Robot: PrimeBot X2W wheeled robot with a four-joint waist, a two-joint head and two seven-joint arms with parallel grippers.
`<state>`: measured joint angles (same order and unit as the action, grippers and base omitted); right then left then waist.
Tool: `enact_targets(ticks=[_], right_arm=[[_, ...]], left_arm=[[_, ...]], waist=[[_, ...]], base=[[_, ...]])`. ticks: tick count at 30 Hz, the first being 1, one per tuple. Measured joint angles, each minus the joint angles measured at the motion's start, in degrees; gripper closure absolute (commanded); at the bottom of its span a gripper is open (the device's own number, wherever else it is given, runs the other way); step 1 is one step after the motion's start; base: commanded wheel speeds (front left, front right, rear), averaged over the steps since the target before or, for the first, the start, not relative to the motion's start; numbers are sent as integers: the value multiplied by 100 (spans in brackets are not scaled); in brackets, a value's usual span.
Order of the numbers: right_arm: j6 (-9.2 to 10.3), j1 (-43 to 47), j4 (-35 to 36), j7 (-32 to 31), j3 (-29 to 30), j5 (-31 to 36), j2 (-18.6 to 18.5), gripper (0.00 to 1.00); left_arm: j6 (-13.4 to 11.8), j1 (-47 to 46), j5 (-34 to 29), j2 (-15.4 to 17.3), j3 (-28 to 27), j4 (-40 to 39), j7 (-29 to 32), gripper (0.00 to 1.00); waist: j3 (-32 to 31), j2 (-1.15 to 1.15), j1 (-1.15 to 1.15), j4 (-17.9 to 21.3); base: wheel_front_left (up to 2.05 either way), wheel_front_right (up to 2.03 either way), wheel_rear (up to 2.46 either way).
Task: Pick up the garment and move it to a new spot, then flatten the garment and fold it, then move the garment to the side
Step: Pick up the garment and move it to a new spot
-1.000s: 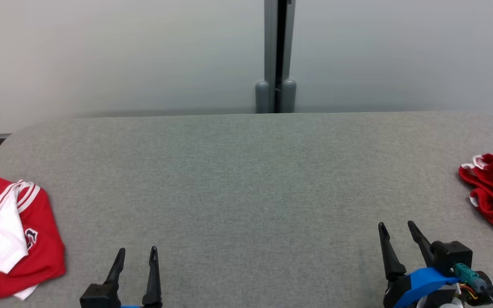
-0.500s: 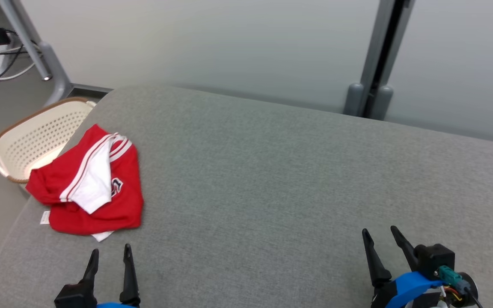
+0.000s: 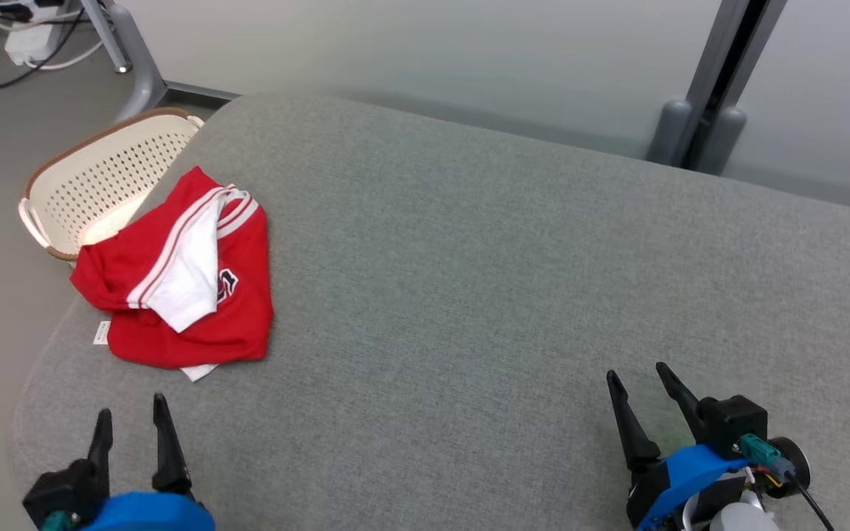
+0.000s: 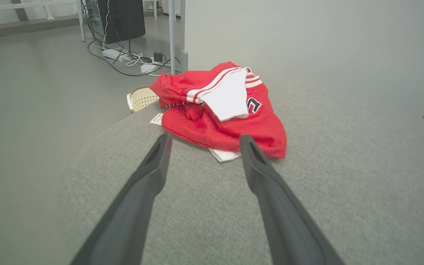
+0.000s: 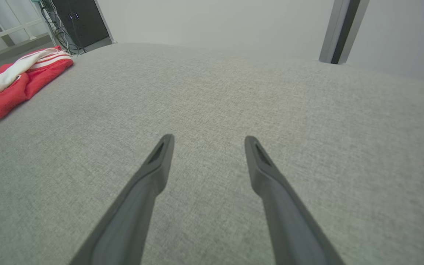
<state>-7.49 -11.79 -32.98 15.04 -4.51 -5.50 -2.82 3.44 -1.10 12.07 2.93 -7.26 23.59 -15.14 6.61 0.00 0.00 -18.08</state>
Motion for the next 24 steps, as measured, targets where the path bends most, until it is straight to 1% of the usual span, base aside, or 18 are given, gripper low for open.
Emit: enact_targets(ticks=[3, 5, 10, 15, 20, 24], right_arm=[[0, -102, 45, 0, 73, 127, -2, 0], [0, -190, 82, 0, 121, 234, -3, 0], [0, -421, 167, 0, 232, 433, -1, 0], [-2, -639, 277, 13, 283, 566, 14, 0], [-5, -769, 354, 19, 301, 627, 36, 0], [-7, -815, 412, 26, 330, 653, 51, 0]], left_arm=[[175, -444, 65, 45, -213, 159, 0, 0], [253, -756, 108, 149, -332, 301, 0, 0], [339, -1528, 155, 474, -458, 917, 0, 0], [367, -2314, 389, 844, -477, 1867, 0, 0], [387, -2739, 565, 916, -458, 2639, 0, 0], [399, -2904, 732, 900, -413, 3050, 0, 0]], waist=[[233, 0, 0, 104], [407, 0, 1, 179], [852, 0, 1, 352], [1224, 0, 1, 502], [1441, 0, 1, 604], [1548, 0, 0, 659]], base=[[0, 0, 0], [0, 0, 0], [0, 0, 0], [0, 0, 0], [0, 0, 0], [0, 0, 0]])
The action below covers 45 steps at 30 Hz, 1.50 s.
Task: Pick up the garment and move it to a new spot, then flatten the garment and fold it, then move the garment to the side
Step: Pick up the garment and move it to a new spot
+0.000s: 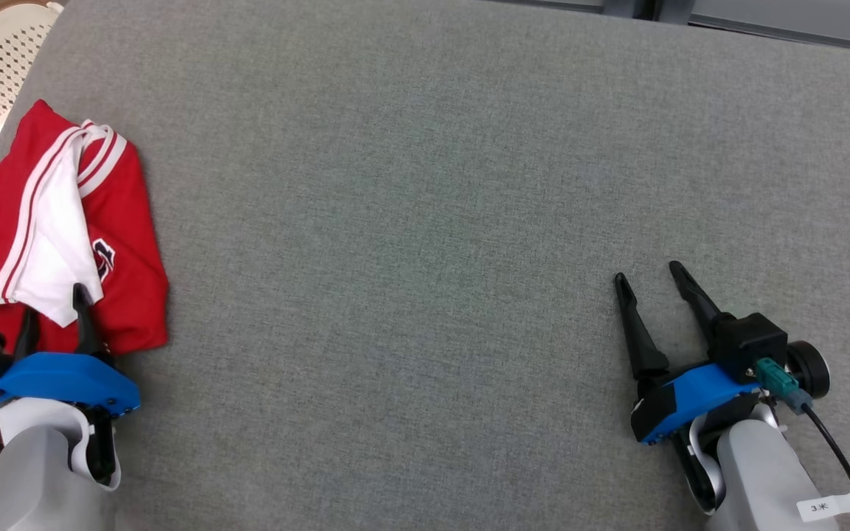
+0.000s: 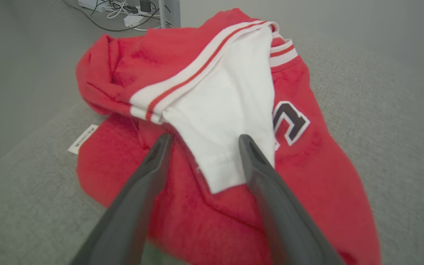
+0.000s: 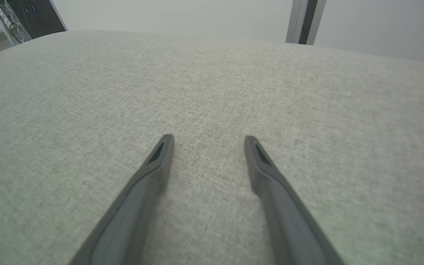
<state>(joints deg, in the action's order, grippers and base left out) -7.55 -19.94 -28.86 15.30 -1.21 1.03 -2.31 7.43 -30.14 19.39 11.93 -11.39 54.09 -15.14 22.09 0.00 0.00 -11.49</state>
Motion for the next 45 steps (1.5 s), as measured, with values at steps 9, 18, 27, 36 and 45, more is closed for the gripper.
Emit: enact_targets(ticks=[9, 18, 27, 36, 45], right_arm=[[0, -93, -4, 10, 43, -16, 0, 0], [5, 120, -189, -11, 0, -379, -41, 0], [5, 473, -231, -16, -80, -731, -45, 0], [5, 654, -237, -18, -303, -988, -48, 0], [7, 705, -177, -18, -375, -1036, -53, 0]], left_arm=[[0, -269, 269, 27, 285, 188, 0, 100], [0, -102, 49, 241, 372, -1251, 2, 100], [0, 37, -170, 119, 1358, -2915, 0, 100], [0, 405, 77, -386, 2709, -3039, 1, 100], [0, 415, 232, -755, 3753, -2798, 1, 100]], waist=[[48, 0, 0, 31], [-422, 0, 1, 68], [-987, 0, 1, 354], [-1224, 0, 0, 1295], [-1229, 0, 0, 2384]], base=[[0, 0, 0], [0, 0, 0], [0, 0, 0], [0, 0, 0], [0, 0, 0]])
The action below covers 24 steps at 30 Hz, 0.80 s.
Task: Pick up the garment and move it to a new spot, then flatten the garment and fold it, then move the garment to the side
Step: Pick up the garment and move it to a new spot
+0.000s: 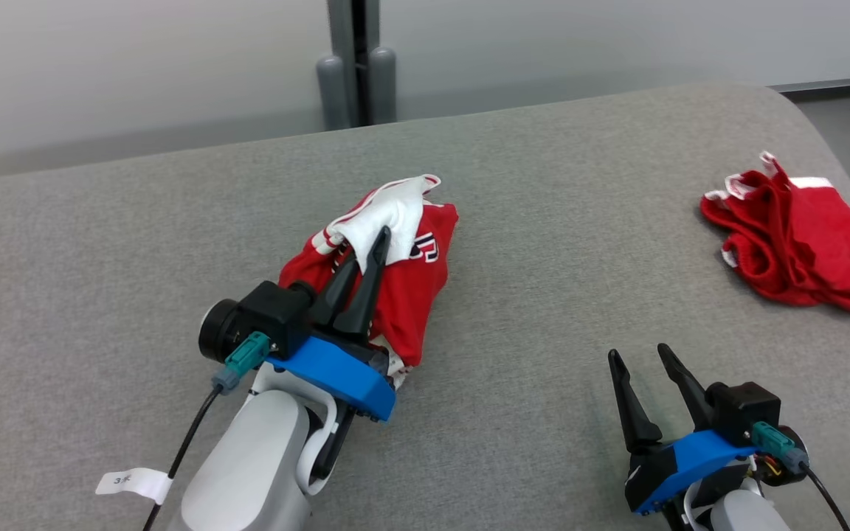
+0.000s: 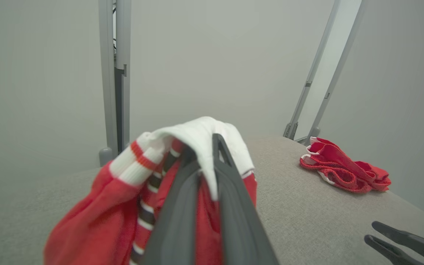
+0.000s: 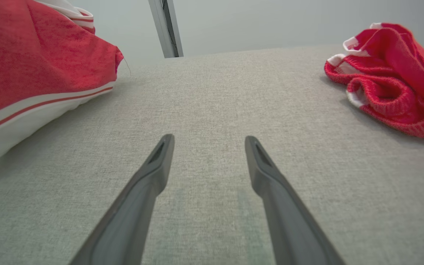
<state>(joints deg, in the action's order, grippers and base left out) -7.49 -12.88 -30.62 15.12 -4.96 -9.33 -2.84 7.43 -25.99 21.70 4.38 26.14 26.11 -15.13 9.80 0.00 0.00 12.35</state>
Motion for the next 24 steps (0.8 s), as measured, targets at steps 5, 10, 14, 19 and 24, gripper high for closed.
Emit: enact_targets(ticks=[5, 10, 14, 19, 24], right_arm=[[0, 27, 21, 1, -7, -43, -1, 0], [0, 65, 37, 0, 58, -41, 0, 0], [0, 102, 37, 0, 85, -40, 0, 0], [0, 181, 45, 0, 69, -43, 2, 0], [0, 378, 21, 0, 91, -44, 3, 0]], left_arm=[[-3, 144, -175, -45, -73, 415, 0, 0], [-45, 570, -324, -19, -398, 651, -1, 0], [-192, 1011, -428, 53, -875, 544, 0, 0], [-347, 1752, -606, 69, -1534, 176, -1, 0], [-437, 2410, -836, 1, -2082, -232, -1, 0]], waist=[[-39, 0, 0, 273], [-109, 0, 0, 205], [-231, 0, 0, 47], [-475, 0, 0, -139], [-750, 0, -1, -265]], base=[[0, 0, 0], [0, 0, 0], [0, 0, 0], [0, 0, 0], [0, 0, 0]])
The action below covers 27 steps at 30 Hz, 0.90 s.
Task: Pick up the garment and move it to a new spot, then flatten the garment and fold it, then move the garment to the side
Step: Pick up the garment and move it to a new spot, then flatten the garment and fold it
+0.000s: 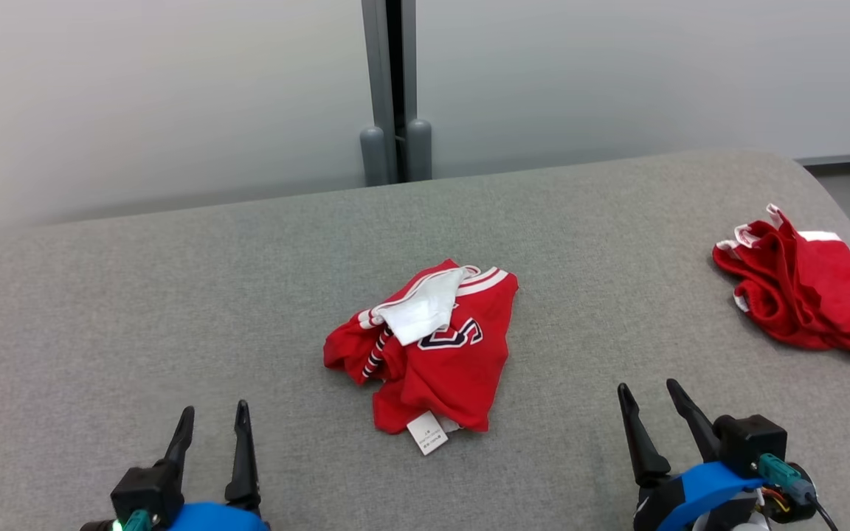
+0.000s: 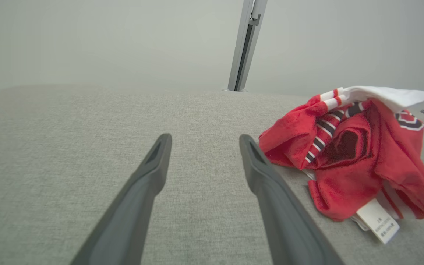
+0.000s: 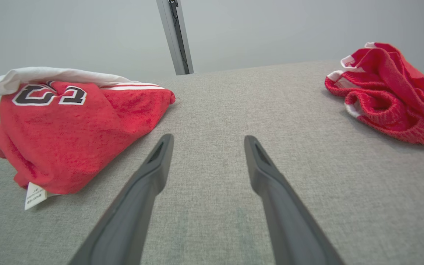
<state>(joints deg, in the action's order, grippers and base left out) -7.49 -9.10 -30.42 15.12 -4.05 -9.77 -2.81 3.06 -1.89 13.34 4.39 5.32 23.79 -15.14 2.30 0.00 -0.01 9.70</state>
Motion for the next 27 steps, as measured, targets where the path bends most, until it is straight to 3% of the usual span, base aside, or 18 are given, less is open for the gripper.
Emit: enact_targets(ticks=[9, 16, 27], right_arm=[[0, 330, -38, 0, 125, 12, -2, 0], [0, 344, -37, 0, 3, -96, -2, 0], [0, -500, 8, 0, -1421, -1207, -1, 0]], left_arm=[[10, 733, -349, -126, -428, -502, 0, 0], [62, 785, -348, -141, -352, -539, 0, 0], [80, 634, -267, -146, 12, -428, 0, 0]], waist=[[-237, 0, 0, -231], [-218, 0, 0, -356], [-20, 0, 1, -775]], base=[[0, 0, 0], [0, 0, 0], [0, 0, 0]])
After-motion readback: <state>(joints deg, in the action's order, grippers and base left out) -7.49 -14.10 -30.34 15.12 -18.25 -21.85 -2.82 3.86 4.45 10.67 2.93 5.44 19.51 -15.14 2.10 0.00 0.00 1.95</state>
